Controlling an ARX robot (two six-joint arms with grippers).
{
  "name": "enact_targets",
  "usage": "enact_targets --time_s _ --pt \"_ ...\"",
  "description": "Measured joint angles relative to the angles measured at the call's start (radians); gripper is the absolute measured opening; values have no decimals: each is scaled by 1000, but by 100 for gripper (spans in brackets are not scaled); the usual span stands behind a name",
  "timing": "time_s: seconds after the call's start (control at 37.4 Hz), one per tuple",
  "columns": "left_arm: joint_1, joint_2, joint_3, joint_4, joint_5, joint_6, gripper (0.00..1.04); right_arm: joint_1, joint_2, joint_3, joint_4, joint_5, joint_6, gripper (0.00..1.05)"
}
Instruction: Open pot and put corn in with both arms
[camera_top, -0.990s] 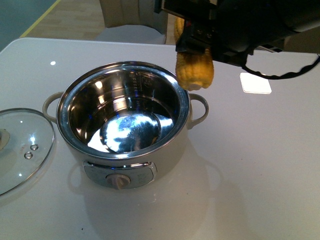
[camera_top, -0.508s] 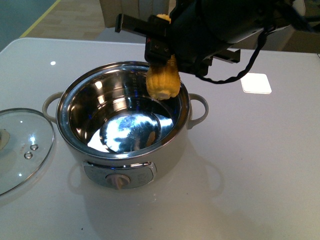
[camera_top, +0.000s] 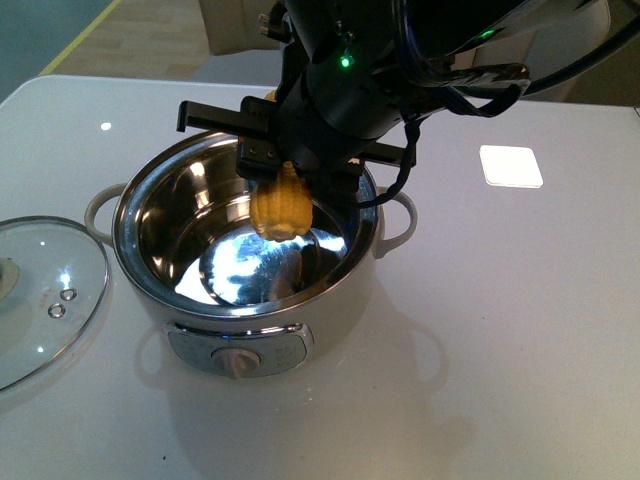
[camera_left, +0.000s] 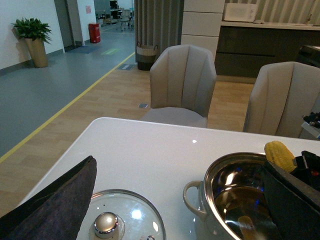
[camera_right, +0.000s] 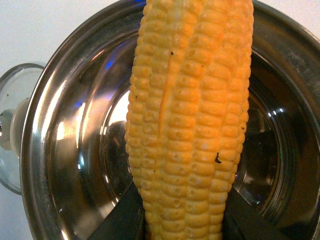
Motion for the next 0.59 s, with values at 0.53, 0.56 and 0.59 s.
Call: enact_targets --time_s 0.53,0.56,0.59 --pt "0 0 0 0 0 0 98 12 28 -2 -5 5 8 96" --pt "0 0 0 0 0 0 98 9 20 -14 2 4 10 96" --pt "0 0 0 0 0 0 98 4 8 -27 10 5 13 96"
